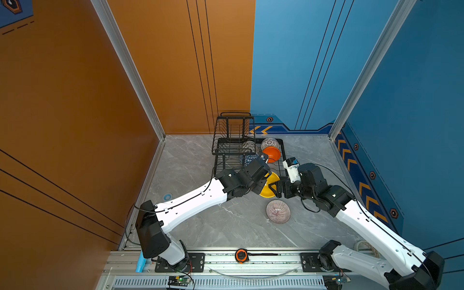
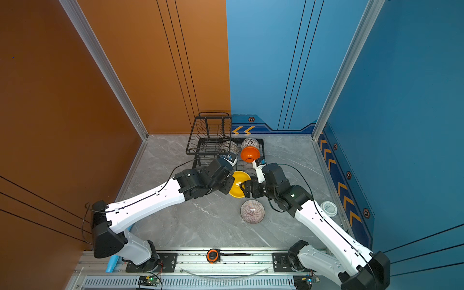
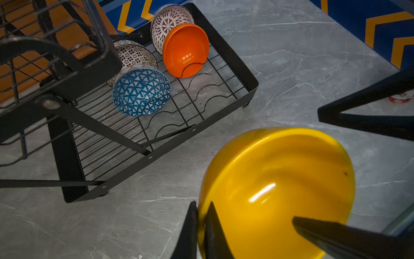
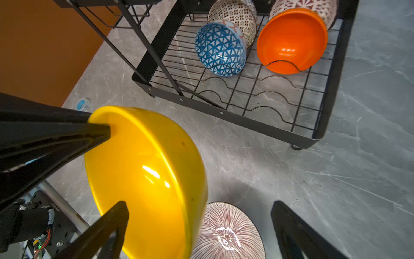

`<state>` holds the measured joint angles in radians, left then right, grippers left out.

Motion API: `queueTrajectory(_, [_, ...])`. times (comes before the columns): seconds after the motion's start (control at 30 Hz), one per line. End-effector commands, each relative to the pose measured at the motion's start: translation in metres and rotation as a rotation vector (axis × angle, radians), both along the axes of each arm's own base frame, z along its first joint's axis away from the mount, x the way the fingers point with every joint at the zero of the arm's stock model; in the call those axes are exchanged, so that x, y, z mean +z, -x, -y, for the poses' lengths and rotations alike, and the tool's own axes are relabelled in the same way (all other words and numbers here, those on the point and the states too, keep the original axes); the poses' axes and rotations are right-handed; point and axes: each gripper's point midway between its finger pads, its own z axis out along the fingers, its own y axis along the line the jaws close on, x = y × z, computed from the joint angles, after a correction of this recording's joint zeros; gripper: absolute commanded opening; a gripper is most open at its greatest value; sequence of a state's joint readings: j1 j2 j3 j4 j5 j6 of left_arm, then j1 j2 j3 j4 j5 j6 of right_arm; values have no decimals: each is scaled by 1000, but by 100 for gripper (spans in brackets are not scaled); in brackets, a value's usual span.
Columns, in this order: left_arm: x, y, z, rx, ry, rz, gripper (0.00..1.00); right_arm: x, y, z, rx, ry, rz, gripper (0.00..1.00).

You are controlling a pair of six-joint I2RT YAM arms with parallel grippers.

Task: Load bowls into a dish rack
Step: Pass the bowl.

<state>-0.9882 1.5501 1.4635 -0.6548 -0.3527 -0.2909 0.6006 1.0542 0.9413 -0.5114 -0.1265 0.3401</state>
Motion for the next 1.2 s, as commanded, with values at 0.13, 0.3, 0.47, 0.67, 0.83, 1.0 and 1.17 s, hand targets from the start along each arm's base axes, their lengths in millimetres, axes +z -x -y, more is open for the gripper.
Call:
queueTrajectory(0.13, [21,-1,-21,37,12,62,0,14,-19,-20,-52,-80,27,79])
queueTrajectory(0.3, [22,1,-30,49,16,71,0,15,-22,-27,-42,-85,17,54])
queueTrajectory(0.47, [22,3,-34,54,34,74,0,12,-21,-31,-35,-82,7,37])
queueTrajectory(0.67, [22,6,-34,45,62,75,0,11,-19,-36,-26,-80,4,28])
queueTrajectory(0.83, [21,9,-31,23,87,66,0,11,-19,-39,-18,-78,5,11])
queueTrajectory(1.0, [21,13,-27,-12,128,48,0,11,-19,-41,-16,-74,6,0])
queueTrajectory(1.17, [14,16,-27,-37,158,-4,3,10,-19,-40,-14,-63,13,0])
